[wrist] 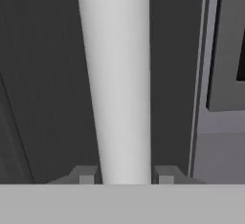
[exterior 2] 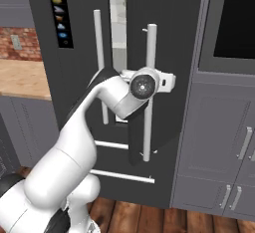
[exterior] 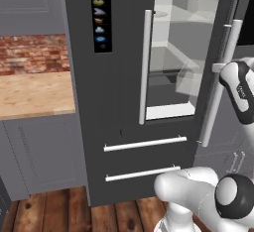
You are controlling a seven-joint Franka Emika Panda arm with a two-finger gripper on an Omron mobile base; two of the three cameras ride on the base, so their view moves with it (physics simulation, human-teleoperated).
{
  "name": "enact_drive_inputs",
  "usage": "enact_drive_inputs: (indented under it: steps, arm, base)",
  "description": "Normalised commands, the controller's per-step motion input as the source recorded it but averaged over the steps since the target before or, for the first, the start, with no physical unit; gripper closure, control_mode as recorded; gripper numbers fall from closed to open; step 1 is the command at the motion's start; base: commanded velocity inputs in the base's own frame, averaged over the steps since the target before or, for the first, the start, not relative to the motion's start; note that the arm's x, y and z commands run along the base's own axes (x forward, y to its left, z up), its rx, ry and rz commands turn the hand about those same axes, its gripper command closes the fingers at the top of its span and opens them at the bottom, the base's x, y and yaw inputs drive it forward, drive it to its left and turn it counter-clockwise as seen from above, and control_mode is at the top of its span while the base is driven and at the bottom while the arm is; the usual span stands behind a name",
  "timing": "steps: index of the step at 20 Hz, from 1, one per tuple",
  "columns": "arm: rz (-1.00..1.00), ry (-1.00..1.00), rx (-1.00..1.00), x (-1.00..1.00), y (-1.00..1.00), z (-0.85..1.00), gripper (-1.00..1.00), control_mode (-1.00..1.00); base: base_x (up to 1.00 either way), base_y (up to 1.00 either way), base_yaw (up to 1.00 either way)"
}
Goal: Retrieve the chicken drumstick from the fridge and place it on the saucepan with marinade on the stove.
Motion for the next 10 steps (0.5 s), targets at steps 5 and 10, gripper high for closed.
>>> enact_drive_inputs:
  steps: [5, 10]
  arm:
    - [-0.03, -0.04, 0.0, -0.17, -0.11, -0.04, -1.0, -1.0]
    - [-0.15, -0.02, 0.0, -0.33, -0.15, -0.01, -1.0, -1.0]
  base:
    - [0.0, 0.0, 0.0]
    - [0.0, 0.0, 0.0]
